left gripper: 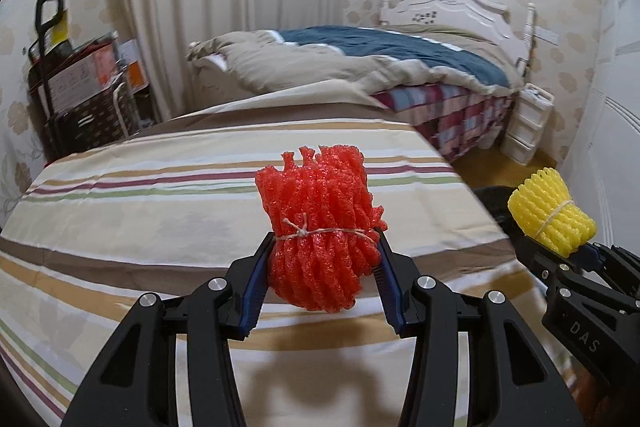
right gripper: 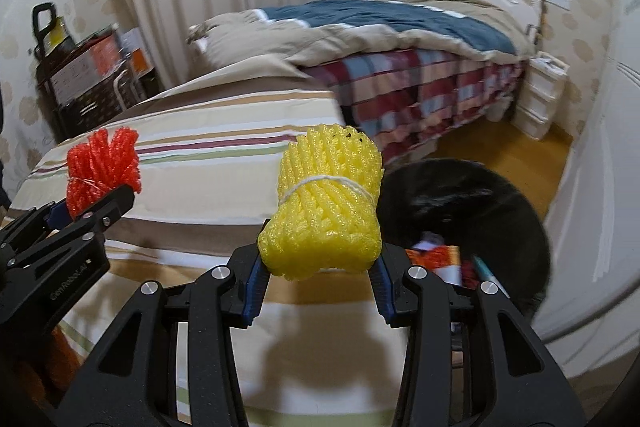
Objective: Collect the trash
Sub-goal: 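Carry the red and yellow sleeves over the black bin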
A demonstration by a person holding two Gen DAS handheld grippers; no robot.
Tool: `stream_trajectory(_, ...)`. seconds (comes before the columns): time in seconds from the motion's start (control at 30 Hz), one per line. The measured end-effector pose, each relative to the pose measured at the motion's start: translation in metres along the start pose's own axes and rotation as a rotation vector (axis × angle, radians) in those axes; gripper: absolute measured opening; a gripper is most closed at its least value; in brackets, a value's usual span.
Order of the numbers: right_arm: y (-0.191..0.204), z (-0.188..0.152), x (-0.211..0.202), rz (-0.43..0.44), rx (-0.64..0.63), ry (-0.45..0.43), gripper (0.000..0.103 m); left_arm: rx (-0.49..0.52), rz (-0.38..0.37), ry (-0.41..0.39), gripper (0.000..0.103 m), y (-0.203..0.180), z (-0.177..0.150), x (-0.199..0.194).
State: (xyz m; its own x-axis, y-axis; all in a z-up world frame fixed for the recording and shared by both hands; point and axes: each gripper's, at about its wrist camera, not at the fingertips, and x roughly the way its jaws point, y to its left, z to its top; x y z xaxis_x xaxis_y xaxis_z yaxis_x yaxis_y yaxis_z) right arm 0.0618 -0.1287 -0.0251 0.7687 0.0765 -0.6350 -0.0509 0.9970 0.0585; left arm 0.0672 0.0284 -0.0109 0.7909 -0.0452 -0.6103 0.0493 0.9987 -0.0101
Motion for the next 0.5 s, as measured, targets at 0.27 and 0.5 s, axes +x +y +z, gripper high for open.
stream_trajectory(0.27,-0.057,-0.004,-0.01,-0.102,0.058,-0.046,0.043,0.085,-0.06,-0.029,0.048,-0.06,0.002,0.002)
stream_trajectory(0.5,-0.096,-0.003,-0.005,-0.136,0.115,-0.052,0.043,0.154,-0.103,-0.037,0.048,-0.106,0.008,0.015)
